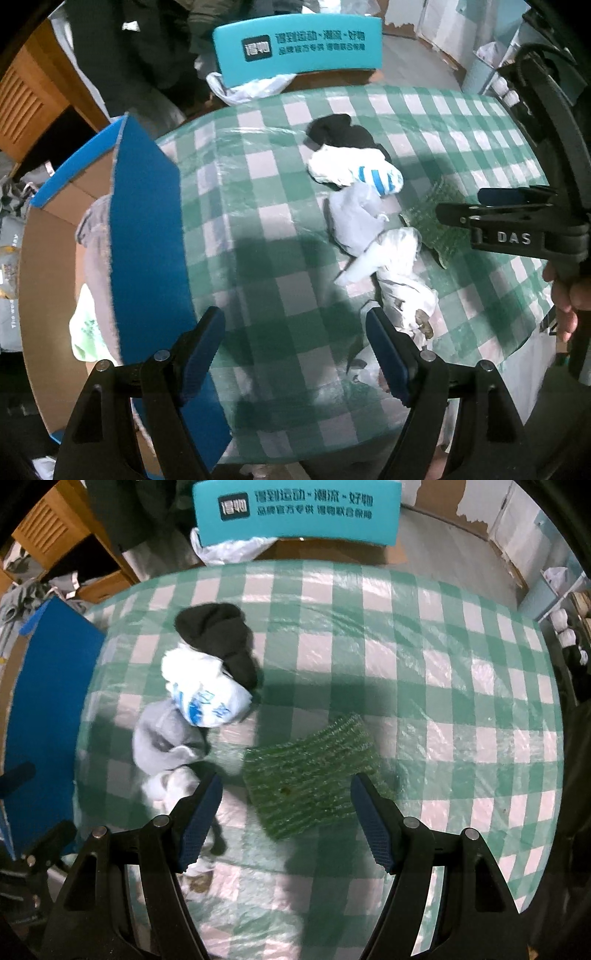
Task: Organize soft objects
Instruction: 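Move both tools back over the table toward the green scrubbing pad and white bag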
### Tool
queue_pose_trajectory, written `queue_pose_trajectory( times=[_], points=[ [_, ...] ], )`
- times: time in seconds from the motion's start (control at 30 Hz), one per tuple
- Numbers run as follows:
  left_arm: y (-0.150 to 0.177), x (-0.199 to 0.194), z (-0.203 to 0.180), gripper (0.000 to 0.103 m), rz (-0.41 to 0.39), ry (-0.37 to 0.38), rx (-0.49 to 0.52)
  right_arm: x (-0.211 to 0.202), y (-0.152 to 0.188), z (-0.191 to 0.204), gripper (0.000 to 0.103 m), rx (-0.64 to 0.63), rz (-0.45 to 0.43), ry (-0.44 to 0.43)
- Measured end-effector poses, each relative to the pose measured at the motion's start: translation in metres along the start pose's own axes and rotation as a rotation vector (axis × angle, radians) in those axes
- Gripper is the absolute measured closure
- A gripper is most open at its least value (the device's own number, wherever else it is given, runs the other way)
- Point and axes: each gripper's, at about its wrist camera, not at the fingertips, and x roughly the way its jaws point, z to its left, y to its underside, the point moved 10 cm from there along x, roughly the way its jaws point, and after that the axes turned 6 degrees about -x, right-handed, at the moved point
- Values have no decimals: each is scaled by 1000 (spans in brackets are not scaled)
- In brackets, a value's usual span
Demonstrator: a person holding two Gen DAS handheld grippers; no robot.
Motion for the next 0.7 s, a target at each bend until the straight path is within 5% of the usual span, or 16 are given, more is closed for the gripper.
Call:
queue_pose_trajectory(
  times=[0.7],
  points=[
    [-1, 40, -17, 22, 70, 39, -49, 40, 17, -12, 31, -41, 41, 29]
  ],
)
